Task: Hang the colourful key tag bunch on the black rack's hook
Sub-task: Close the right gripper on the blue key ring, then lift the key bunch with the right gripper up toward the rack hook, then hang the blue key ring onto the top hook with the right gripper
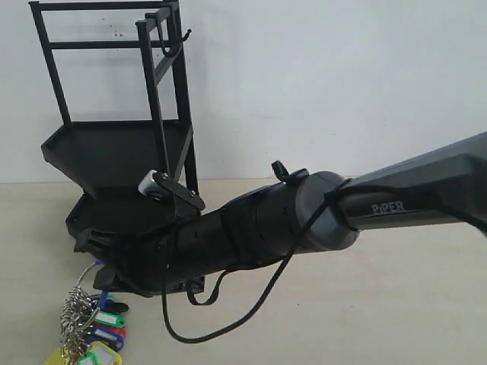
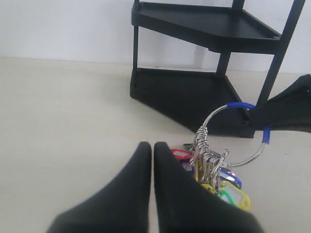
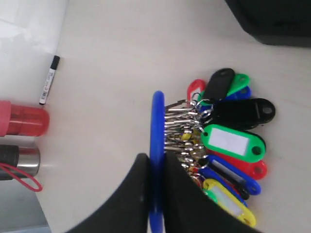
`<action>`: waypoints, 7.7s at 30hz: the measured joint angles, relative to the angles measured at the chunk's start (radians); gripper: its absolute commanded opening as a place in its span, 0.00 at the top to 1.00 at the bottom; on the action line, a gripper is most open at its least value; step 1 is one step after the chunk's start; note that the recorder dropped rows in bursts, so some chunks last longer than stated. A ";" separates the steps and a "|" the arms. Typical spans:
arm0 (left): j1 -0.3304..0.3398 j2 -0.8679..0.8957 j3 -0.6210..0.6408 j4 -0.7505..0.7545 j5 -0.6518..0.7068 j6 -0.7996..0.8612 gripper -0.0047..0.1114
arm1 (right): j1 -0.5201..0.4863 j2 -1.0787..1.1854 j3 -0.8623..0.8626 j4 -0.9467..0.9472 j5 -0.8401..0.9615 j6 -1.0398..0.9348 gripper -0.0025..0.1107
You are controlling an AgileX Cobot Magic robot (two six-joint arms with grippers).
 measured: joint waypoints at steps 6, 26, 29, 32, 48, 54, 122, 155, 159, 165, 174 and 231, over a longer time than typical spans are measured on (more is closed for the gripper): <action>0.000 0.000 0.000 0.000 0.000 0.000 0.92 | 0.000 -0.094 0.063 -0.023 0.003 -0.025 0.98; 0.000 0.000 0.000 0.000 0.000 0.000 0.92 | 0.002 -0.602 0.319 -0.469 0.000 -0.017 0.98; 0.000 0.000 0.000 0.000 0.000 0.000 0.92 | -0.006 -0.650 0.332 -0.623 -0.061 0.197 0.98; 0.000 0.000 0.000 0.000 0.000 0.000 0.92 | -0.010 -0.671 0.335 -0.682 -0.067 0.225 0.98; 0.000 0.000 0.000 0.000 0.000 0.000 0.92 | 0.029 -0.700 0.336 -0.789 -0.019 0.254 0.98; 0.000 0.000 0.000 0.000 0.000 0.000 0.92 | 0.030 -0.712 0.332 -0.840 -0.027 0.260 0.98; 0.000 0.000 0.000 0.000 0.000 0.000 0.92 | -0.052 -0.324 -0.041 -0.888 -0.728 0.111 0.98; 0.000 0.000 0.000 0.000 0.000 0.000 0.92 | -0.030 -0.283 -0.056 -0.918 -0.767 0.233 0.98; 0.000 0.000 0.000 0.000 0.000 0.000 0.92 | -0.030 -0.281 -0.056 -0.918 -0.765 0.237 0.98; 0.000 0.000 0.000 0.000 0.000 0.000 0.92 | -0.030 -0.281 -0.058 -0.918 -0.757 0.240 0.98; 0.000 0.000 0.000 0.000 0.000 0.000 0.92 | -0.030 -0.278 -0.060 -0.922 -0.757 0.242 0.84; 0.000 0.000 0.000 0.000 0.000 0.000 0.92 | -0.010 -0.275 -0.061 -1.062 -0.764 0.240 0.54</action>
